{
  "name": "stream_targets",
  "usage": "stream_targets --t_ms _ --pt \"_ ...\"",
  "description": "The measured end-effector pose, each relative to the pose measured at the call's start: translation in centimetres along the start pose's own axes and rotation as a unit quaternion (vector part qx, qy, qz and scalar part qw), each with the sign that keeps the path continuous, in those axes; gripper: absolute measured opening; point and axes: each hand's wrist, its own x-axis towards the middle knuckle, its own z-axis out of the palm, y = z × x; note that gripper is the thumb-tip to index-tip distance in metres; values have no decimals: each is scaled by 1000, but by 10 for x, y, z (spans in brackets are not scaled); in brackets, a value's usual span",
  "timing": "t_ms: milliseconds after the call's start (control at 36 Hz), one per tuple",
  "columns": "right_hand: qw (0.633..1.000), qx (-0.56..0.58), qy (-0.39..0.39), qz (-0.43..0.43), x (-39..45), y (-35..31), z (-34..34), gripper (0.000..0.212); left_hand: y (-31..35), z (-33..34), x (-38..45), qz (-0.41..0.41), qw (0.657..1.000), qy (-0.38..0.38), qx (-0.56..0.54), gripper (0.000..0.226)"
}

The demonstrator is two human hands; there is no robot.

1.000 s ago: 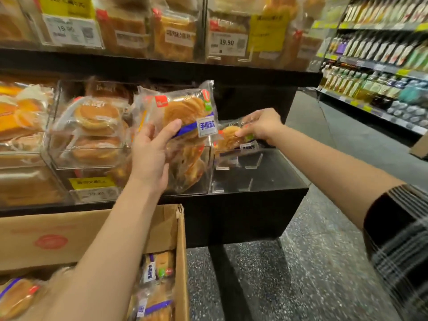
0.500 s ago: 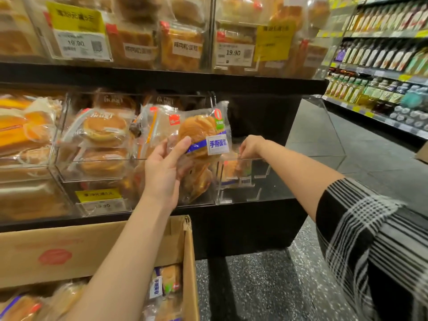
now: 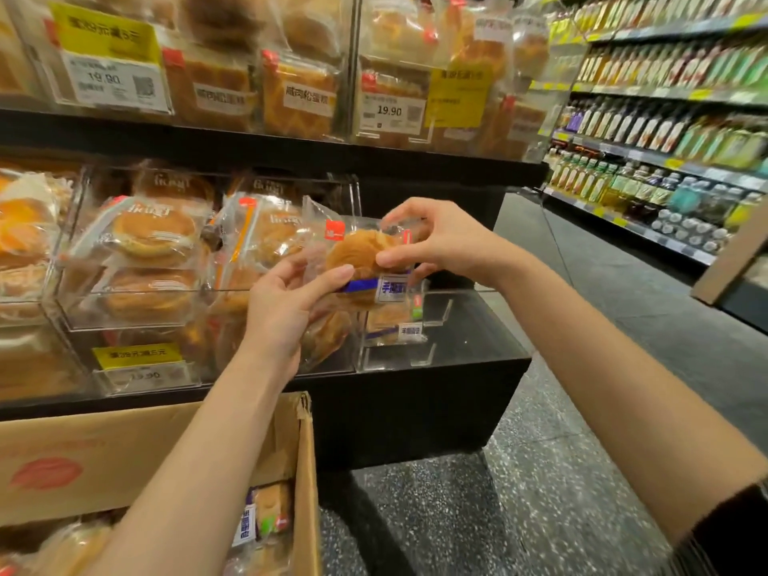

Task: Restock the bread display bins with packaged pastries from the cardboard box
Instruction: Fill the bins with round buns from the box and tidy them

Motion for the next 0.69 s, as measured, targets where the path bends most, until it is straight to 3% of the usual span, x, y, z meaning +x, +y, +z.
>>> stream_targets --t_ms 56,111,194,250,278,306,361,417,500,583,694 --pt "999 -26 21 -10 -5 -4 -9 43 2 3 -1 7 999 -10 40 69" --pt "997 -25 71 -24 -9 -5 -22 45 2 5 1 17 998 -25 54 48" --pt "976 15 217 -21 -13 6 -39 51 1 4 5 15 998 -24 56 38" --pt "955 -37 293 6 -8 21 -44 53 0 2 5 12 998 -14 62 35" --pt "951 -82 295 32 -5 28 -44 55 0 1 5 11 997 -14 69 35" --pt "952 -138 264 66 -2 34 -42 56 0 0 4 9 997 -14 75 34" --pt "963 -212 122 113 4 42 -33 57 -1 -2 4 11 996 -16 83 33" --pt "974 -177 7 145 11 47 -22 48 -1 -1 3 13 996 -12 82 32" --pt "974 -104 -51 197 22 52 -10 39 -1 1 2 18 996 -13 83 32" --pt "952 -126 -95 261 37 54 -3 39 -1 2 1 19 995 -23 97 37" --pt "910 -170 -148 349 53 56 4 65 -2 1 1 24 994 -26 100 38"
